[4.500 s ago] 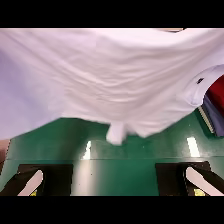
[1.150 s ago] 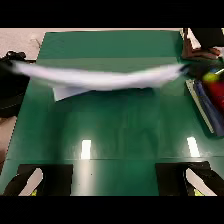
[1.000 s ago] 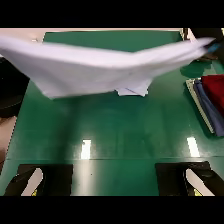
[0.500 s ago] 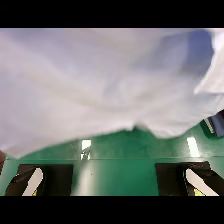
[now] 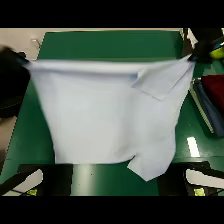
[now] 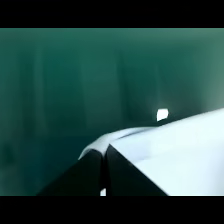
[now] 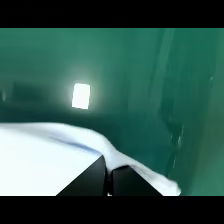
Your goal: Fold the shirts.
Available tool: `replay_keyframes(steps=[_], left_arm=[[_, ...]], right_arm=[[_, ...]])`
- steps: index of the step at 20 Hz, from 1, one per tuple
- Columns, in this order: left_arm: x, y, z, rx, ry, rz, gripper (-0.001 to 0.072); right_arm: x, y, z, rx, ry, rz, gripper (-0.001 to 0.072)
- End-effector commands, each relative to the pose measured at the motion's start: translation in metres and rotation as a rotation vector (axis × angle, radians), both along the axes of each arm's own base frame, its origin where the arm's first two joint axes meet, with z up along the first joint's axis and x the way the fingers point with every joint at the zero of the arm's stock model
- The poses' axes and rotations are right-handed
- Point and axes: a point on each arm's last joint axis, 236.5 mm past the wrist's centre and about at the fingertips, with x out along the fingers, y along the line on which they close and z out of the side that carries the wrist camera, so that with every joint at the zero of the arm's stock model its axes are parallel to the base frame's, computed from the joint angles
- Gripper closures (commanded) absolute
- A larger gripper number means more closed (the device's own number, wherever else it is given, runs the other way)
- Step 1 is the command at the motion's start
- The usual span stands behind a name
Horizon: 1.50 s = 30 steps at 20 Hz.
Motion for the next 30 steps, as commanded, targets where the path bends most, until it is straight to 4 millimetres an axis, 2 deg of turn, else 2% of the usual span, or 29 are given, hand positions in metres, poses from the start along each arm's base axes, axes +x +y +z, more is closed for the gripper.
replay_keyframes(steps=[1,2,4,6,9,11,14,17,21,23,25,26,27,28,29,30], left_arm=[[0.044,-0.021,-0.122,0.059,0.190,-0.021,0.0684],[0.059,-0.030,-0.135,0.027,0.210,-0.030,0.0684],[0.088,-0.039,-0.148,-0.033,0.225,-0.033,0.0684],[0.112,-0.041,-0.145,-0.053,0.202,-0.037,0.0683],[0.122,-0.038,-0.128,-0.020,0.149,-0.070,0.0682],[0.109,-0.030,-0.128,-0.005,0.186,-0.107,0.0682],[0.074,-0.019,-0.150,0.026,0.327,-0.169,0.0683],[0.048,-0.019,-0.184,0.022,0.443,-0.183,0.0682],[0.024,-0.021,-0.234,-0.009,0.535,-0.145,0.0682],[0.015,-0.026,-0.245,-0.036,0.566,-0.139,0.0681],[0.009,-0.028,-0.248,-0.045,0.585,-0.142,0.0670],[0.008,-0.028,-0.247,-0.046,0.589,-0.146,0.0418],[0.005,-0.029,-0.245,-0.049,0.600,-0.148,0.0207],[0.001,-0.028,-0.243,-0.049,0.612,-0.156,0.0215],[-0.004,-0.022,-0.240,-0.033,0.620,-0.157,0.0214],[-0.009,-0.013,-0.233,0.003,0.616,-0.156,0.0214]], right_arm=[[0.023,-0.001,-0.091,0.025,0.179,-0.012,0.0699],[0.032,-0.003,-0.101,0.035,0.189,-0.021,0.0699],[0.051,-0.005,-0.110,0.035,0.189,-0.022,0.0700],[0.071,-0.007,-0.107,0.033,0.158,-0.023,0.0700],[0.084,-0.008,-0.091,0.024,0.110,-0.018,0.0700],[0.072,-0.012,-0.085,0.005,0.129,-0.009,0.0700],[0.035,-0.027,-0.097,-0.079,0.203,-0.003,0.0699],[0.001,-0.033,-0.123,-0.079,0.262,-0.027,0.0699],[-0.039,-0.023,-0.173,-0.065,0.346,-0.028,0.0697],[-0.052,-0.013,-0.193,-0.044,0.381,-0.023,0.0697],[-0.054,0.000,-0.202,0.020,0.385,-0.036,0.0696],[-0.052,0.004,-0.201,0.046,0.380,-0.043,0.0691],[-0.050,0.007,-0.199,0.065,0.372,-0.047,0.0578],[-0.048,0.008,-0.194,0.078,0.370,-0.050,0.0354],[-0.049,0.006,-0.188,0.080,0.378,-0.047,0.0304],[-0.052,0.003,-0.180,0.080,0.386,-0.043,0.0304]])
